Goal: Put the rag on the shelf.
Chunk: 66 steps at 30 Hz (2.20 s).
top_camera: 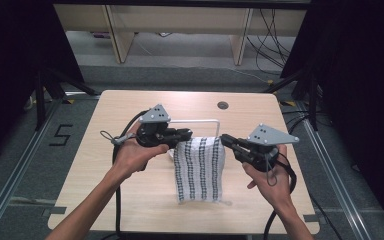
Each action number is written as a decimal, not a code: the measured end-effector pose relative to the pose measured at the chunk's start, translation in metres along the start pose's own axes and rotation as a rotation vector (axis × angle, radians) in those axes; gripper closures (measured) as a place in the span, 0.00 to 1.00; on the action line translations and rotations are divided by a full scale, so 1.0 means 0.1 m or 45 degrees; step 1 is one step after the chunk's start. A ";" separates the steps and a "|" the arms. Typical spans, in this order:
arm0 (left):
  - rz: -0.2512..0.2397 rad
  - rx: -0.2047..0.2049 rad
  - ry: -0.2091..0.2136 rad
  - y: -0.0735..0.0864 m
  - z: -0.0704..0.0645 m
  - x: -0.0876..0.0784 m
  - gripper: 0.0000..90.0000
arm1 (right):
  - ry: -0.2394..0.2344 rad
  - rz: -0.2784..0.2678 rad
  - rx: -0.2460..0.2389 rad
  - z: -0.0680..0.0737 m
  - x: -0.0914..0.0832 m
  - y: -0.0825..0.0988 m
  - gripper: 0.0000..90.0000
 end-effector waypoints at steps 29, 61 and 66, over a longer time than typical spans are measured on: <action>-0.142 -0.022 -0.134 -0.78 0.35 -0.01 0.93 | 0.109 -0.021 0.000 -0.57 0.30 -0.56 0.98; -0.189 -0.290 -0.272 -1.08 1.16 0.42 0.93 | 0.170 0.070 0.203 -1.25 1.09 -0.60 0.98; -0.173 -0.317 -0.290 -1.03 1.26 0.48 0.93 | 0.161 0.092 0.232 -1.29 1.23 -0.52 0.98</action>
Point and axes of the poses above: each handheld gripper's, and its own axes: x roughly forward along the jaws, y roughly out of its underside, z roughly to its left, the point moved 8 cm from there along x, roughly forward along the jaws, and after that the axes turned 10 degrees about -x, right-handed, at the moved point
